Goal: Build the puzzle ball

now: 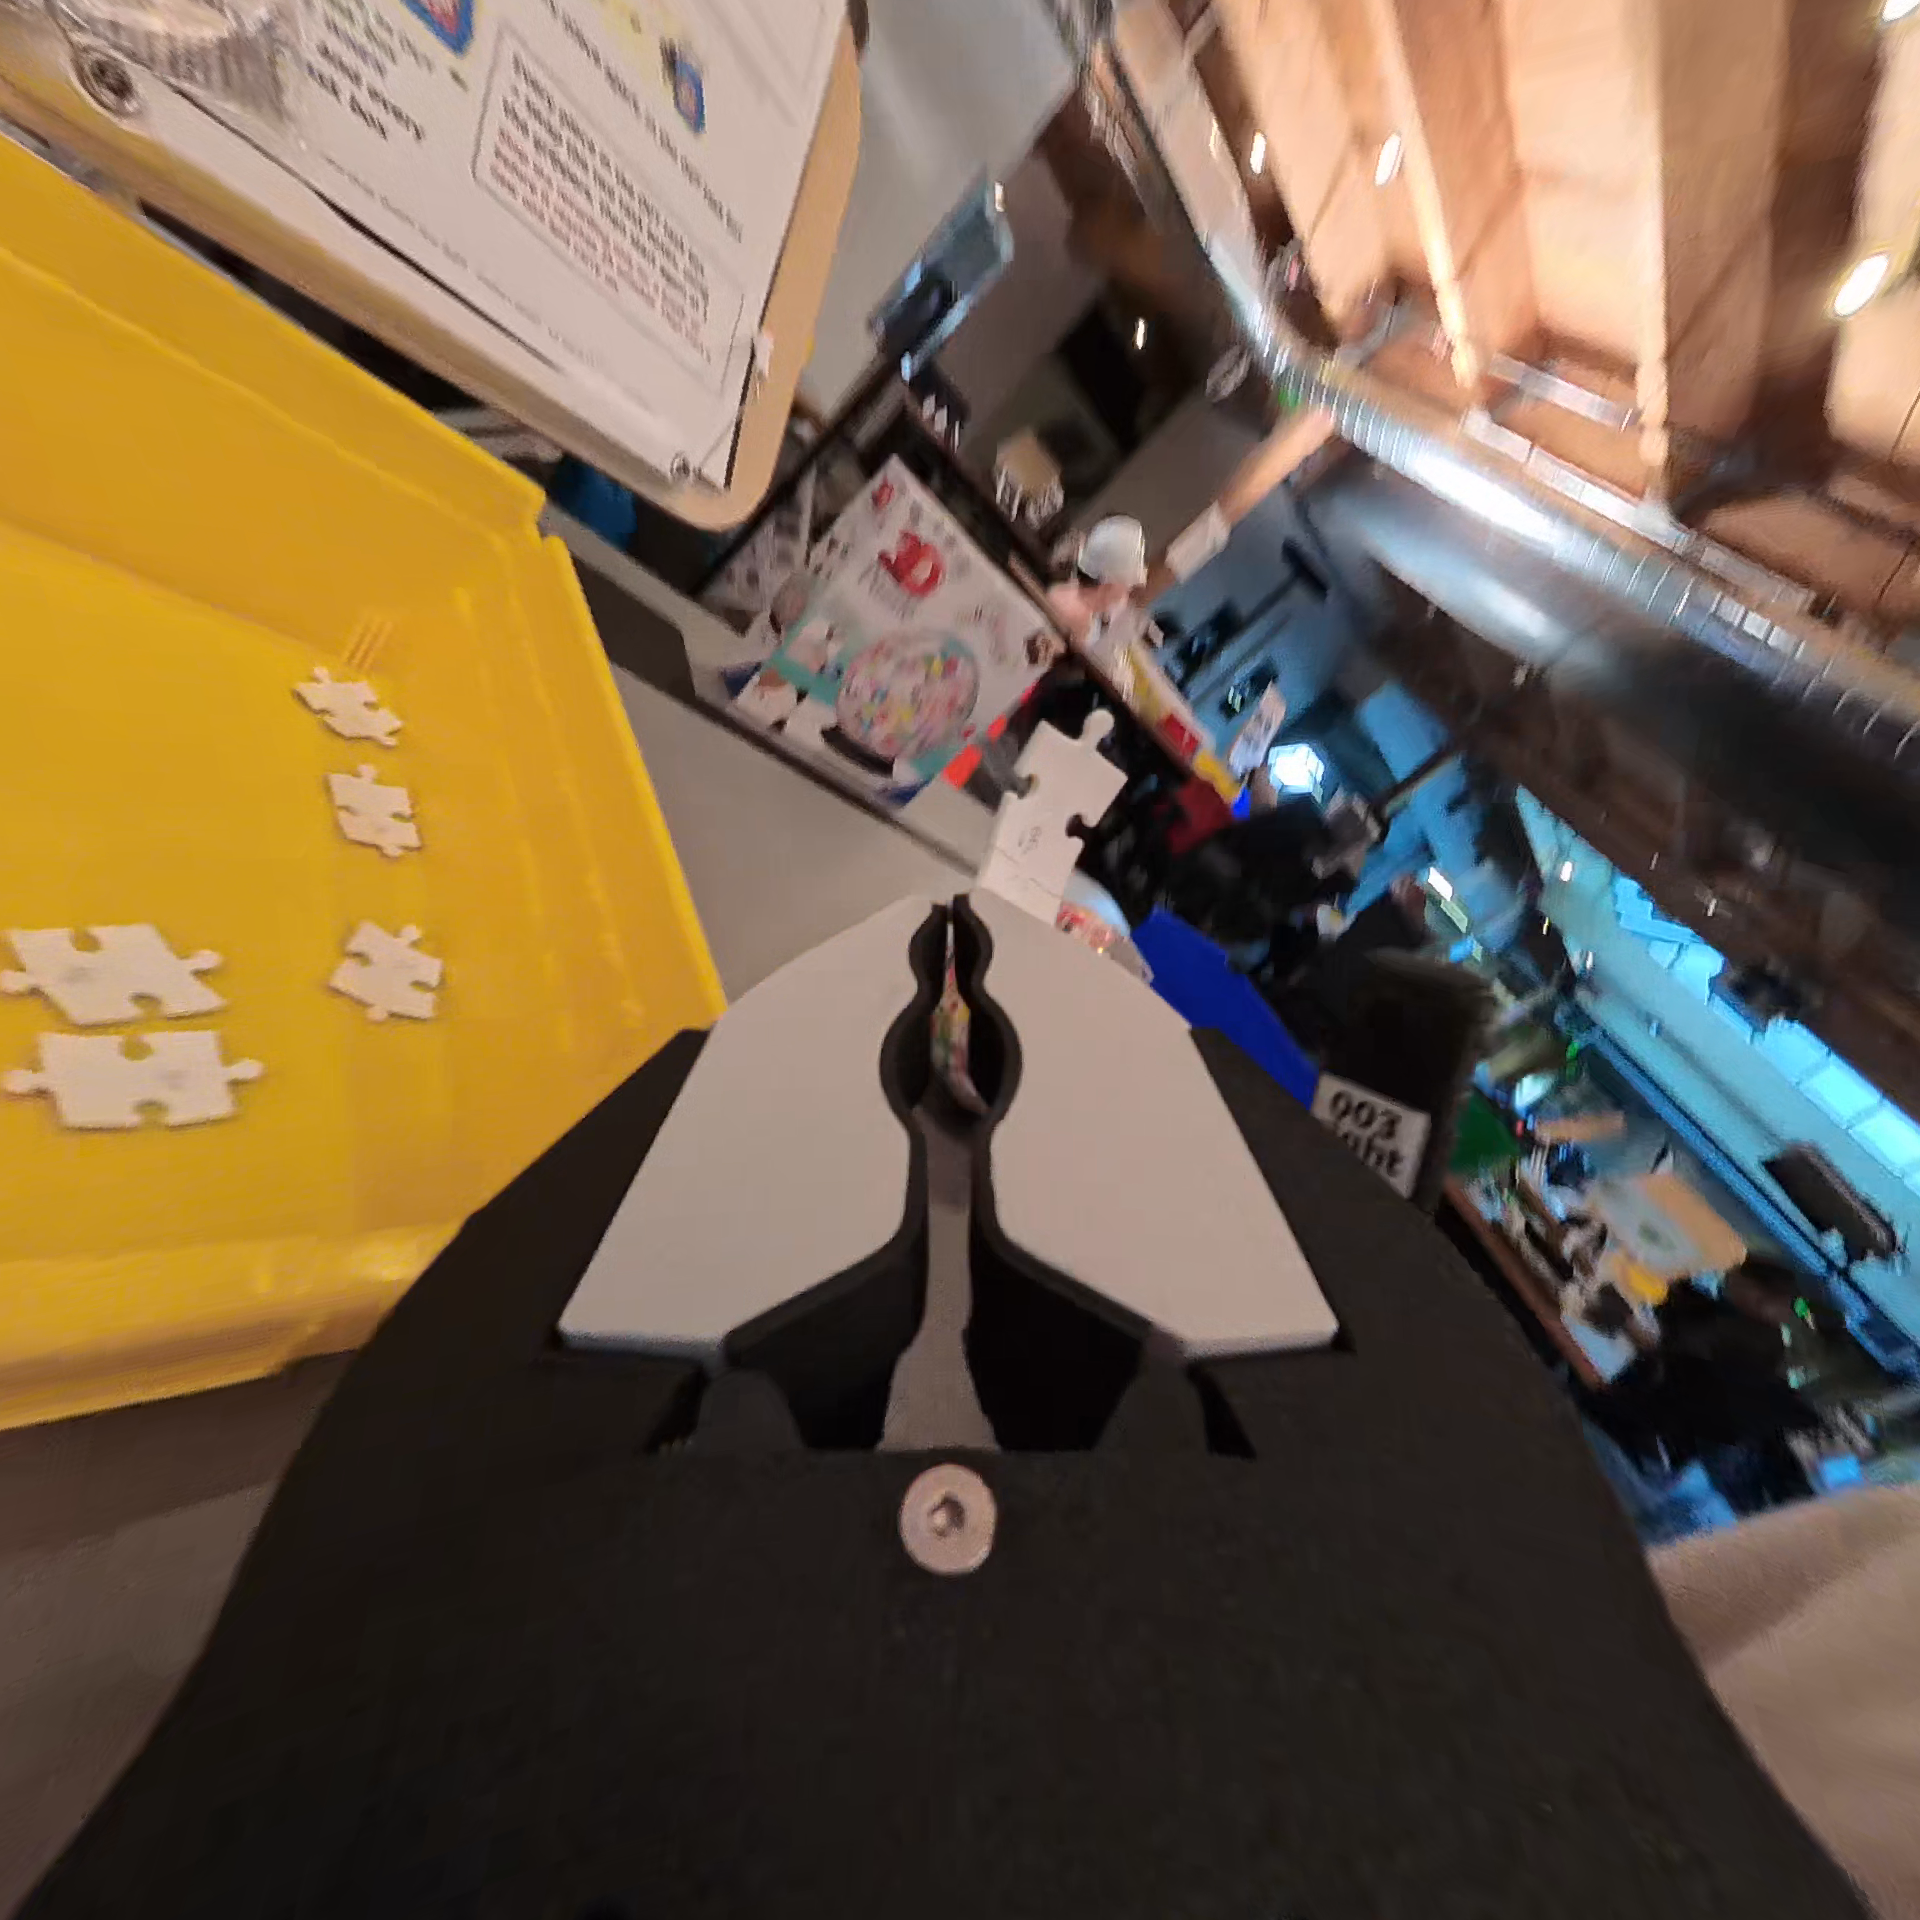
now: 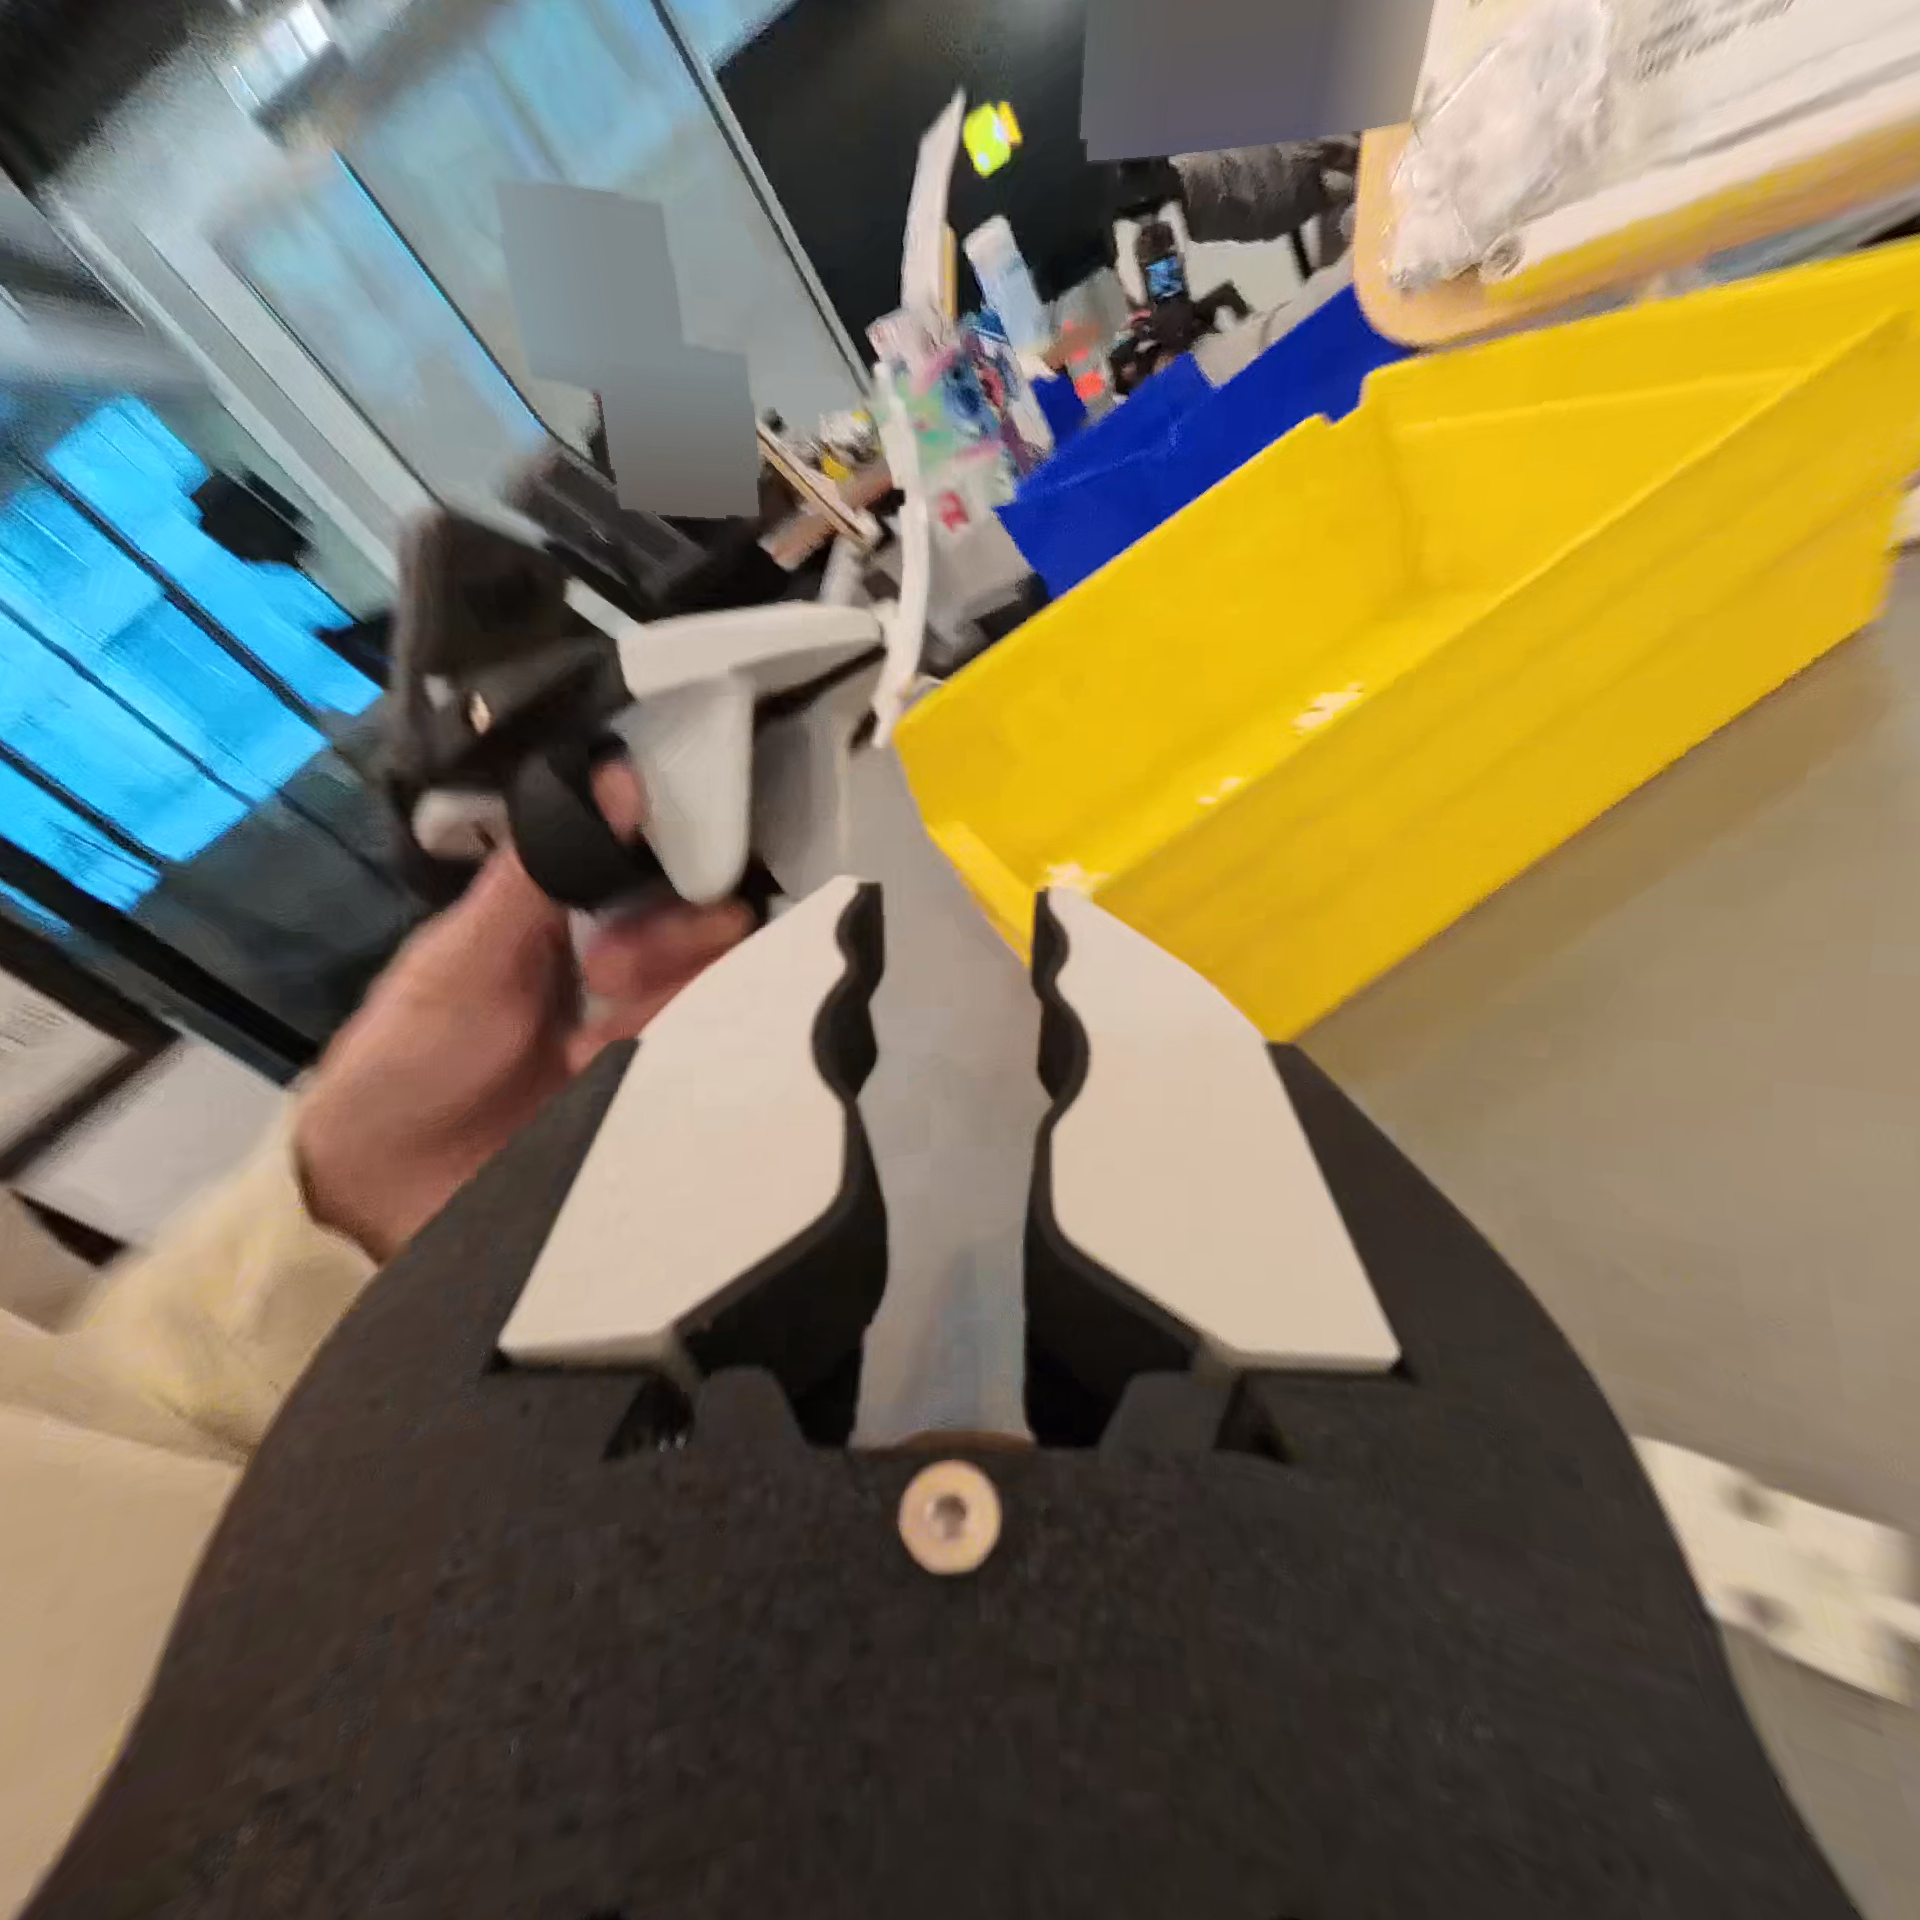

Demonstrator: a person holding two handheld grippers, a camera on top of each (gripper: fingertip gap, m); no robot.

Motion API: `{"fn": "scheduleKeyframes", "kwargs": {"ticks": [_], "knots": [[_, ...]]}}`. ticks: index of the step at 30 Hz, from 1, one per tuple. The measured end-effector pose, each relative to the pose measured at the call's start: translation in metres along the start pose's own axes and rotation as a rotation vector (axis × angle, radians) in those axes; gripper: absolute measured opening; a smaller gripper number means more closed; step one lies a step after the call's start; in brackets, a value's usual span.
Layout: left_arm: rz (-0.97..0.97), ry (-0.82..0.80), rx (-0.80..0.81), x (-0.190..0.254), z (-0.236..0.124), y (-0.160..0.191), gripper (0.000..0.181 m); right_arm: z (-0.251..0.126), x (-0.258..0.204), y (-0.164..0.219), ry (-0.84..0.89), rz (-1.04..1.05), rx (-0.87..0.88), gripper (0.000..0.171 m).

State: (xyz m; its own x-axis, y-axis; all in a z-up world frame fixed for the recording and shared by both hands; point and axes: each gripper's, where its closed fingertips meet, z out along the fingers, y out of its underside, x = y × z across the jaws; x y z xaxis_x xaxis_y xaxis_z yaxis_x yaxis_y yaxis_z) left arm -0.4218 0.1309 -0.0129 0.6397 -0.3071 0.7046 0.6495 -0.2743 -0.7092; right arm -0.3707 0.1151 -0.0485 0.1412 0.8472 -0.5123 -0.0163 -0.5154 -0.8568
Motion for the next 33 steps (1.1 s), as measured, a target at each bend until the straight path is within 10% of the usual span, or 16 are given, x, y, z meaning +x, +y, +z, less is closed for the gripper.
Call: {"fn": "scheduleKeyframes", "kwargs": {"ticks": [17,21,28,33], "knots": [[-0.125,0.064,0.056,0.017,0.012,0.04,0.0,-0.001,-0.002,-0.017,0.035,0.22,0.167,0.002],[-0.102,0.038,-0.007,0.002,-0.012,0.053,0.009,-0.023,0.022,-0.002,0.106,0.124,-0.103,0.002],[0.217,-0.102,-0.056,-0.041,-0.079,0.035,0.006,-0.069,0.07,0.059,0.198,-0.171,-1.134,0.002],[0.178,-0.061,-0.105,-0.048,-0.09,0.028,0.007,-0.058,0.079,0.08,0.1,-0.144,-1.382,0.002]]}}
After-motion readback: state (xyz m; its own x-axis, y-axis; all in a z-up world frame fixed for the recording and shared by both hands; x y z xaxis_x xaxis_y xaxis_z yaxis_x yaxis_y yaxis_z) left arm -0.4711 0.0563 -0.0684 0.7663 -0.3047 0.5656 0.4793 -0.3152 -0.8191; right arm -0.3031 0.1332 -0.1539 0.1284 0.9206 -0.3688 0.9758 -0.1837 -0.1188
